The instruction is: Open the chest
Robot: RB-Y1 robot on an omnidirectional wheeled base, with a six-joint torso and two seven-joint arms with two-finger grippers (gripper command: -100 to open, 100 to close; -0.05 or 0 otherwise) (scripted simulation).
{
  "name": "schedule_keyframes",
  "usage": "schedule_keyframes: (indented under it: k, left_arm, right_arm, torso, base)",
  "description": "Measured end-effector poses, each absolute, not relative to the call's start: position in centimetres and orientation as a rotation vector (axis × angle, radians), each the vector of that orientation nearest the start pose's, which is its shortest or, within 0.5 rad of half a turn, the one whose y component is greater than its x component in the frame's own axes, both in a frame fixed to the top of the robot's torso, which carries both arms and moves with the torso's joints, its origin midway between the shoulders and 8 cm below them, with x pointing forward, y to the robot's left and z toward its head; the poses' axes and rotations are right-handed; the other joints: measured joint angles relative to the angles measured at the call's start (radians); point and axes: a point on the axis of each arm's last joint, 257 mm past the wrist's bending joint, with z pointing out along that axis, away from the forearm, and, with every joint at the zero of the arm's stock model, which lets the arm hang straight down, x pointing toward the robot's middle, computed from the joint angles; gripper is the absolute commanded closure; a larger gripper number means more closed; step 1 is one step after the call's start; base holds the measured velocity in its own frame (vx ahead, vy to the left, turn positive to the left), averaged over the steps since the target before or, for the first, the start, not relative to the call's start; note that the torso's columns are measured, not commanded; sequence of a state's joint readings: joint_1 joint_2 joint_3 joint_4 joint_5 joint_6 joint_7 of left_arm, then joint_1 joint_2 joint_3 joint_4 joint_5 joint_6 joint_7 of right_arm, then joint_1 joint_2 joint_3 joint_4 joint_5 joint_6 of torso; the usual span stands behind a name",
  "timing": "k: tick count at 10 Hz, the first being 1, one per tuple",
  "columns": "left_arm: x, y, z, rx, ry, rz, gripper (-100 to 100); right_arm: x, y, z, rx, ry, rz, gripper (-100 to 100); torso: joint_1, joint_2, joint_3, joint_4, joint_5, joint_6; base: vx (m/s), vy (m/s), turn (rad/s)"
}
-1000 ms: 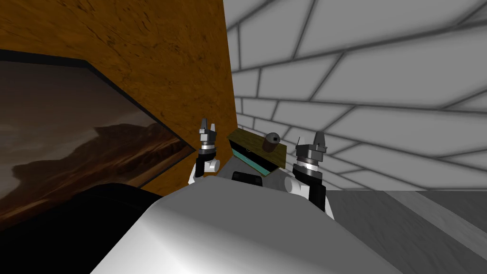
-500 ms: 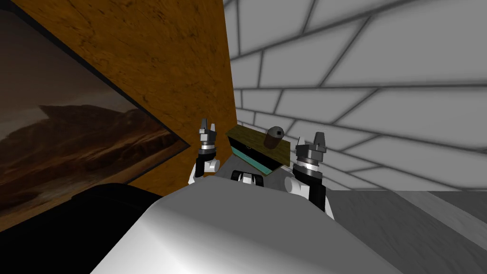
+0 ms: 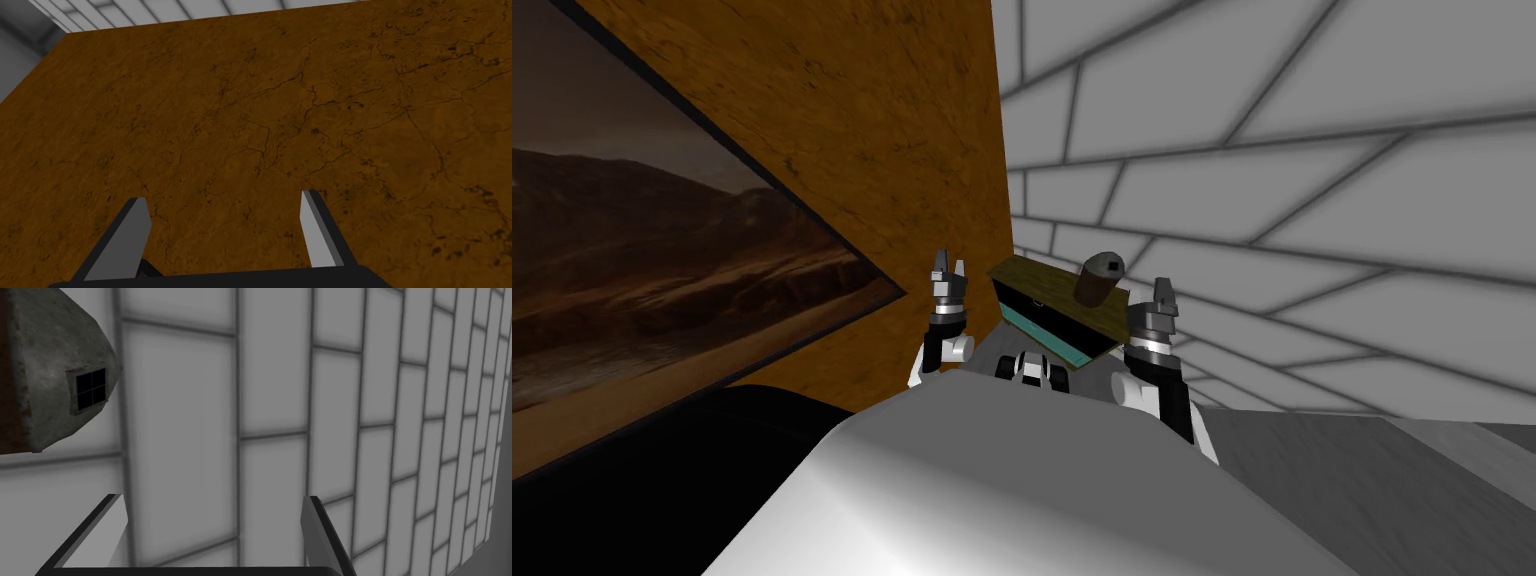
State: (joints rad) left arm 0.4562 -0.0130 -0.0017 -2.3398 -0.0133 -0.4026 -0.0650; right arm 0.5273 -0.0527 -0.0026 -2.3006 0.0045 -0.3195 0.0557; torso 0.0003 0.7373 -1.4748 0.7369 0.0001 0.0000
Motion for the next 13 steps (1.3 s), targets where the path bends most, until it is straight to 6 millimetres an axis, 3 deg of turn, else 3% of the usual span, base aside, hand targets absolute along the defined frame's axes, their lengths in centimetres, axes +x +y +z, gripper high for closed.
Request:
schedule_keyframes:
  k: [2, 7, 13]
  left_arm:
    - [35.0, 27.4, 4.7, -0.634, 0.622, -1.25, 0]
    - [35.0, 27.4, 4.7, -0.634, 0.622, -1.25, 0]
    - [35.0, 27.4, 4.7, -0.634, 0.622, -1.25, 0]
  right_arm:
    - [38.1, -27.9, -4.2, 0.747, 0.914, 1.148, -100]
    - [40.3, -26.6, -9.5, 0.788, 1.092, 1.063, -100]
    - [42.1, -25.9, -15.9, 0.83, 1.292, 0.937, -100]
  torso:
    - [0.0, 0.001, -0.001, 0.001, 0.0, 0.0]
    - [0.0, 0.001, -0.001, 0.001, 0.0, 0.0]
    - [0.0, 0.001, -0.001, 0.001, 0.0, 0.0]
  base:
    - [-0.009, 0.007, 0.115]
    - [-0.006, 0.007, 0.125]
    - [-0.005, 0.008, 0.108]
